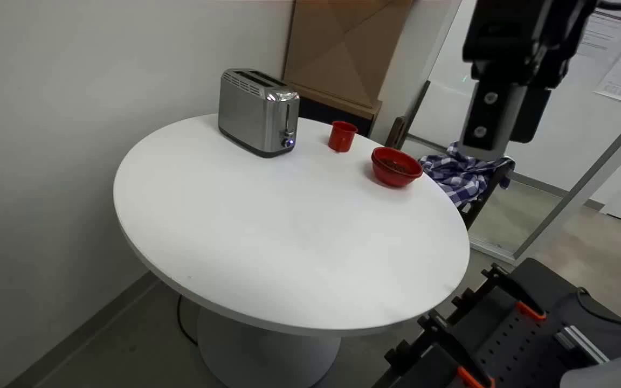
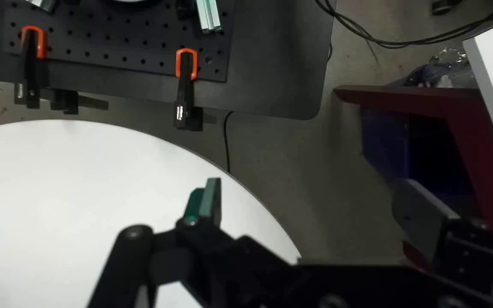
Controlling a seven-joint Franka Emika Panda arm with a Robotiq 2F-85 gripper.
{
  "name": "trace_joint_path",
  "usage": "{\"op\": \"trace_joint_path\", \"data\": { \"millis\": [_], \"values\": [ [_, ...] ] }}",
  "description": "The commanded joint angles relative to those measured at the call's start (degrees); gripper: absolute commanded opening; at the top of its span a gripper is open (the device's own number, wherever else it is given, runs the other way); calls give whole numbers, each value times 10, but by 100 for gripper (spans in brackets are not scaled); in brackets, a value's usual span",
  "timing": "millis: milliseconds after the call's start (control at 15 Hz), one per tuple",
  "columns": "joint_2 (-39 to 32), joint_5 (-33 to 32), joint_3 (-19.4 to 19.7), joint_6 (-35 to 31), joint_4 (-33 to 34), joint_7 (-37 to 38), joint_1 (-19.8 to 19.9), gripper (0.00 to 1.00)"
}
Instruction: Press the button on the toaster
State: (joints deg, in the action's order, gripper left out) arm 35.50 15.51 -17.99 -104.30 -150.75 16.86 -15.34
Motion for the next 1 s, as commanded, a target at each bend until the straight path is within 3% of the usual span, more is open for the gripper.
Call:
{"op": "trace_joint_path", "data": {
  "millis": [0,267,467,733,933],
  "values": [
    [0,0,0,2,1,0,0,100],
    [10,-27,0,-4,1,11,16,100],
    [13,-97,10,-15,14,8,53,100],
    [-43,-221,41,-34,71,-11,124,100],
    [-110,-288,66,-87,111,-35,154,100]
  ]
}}
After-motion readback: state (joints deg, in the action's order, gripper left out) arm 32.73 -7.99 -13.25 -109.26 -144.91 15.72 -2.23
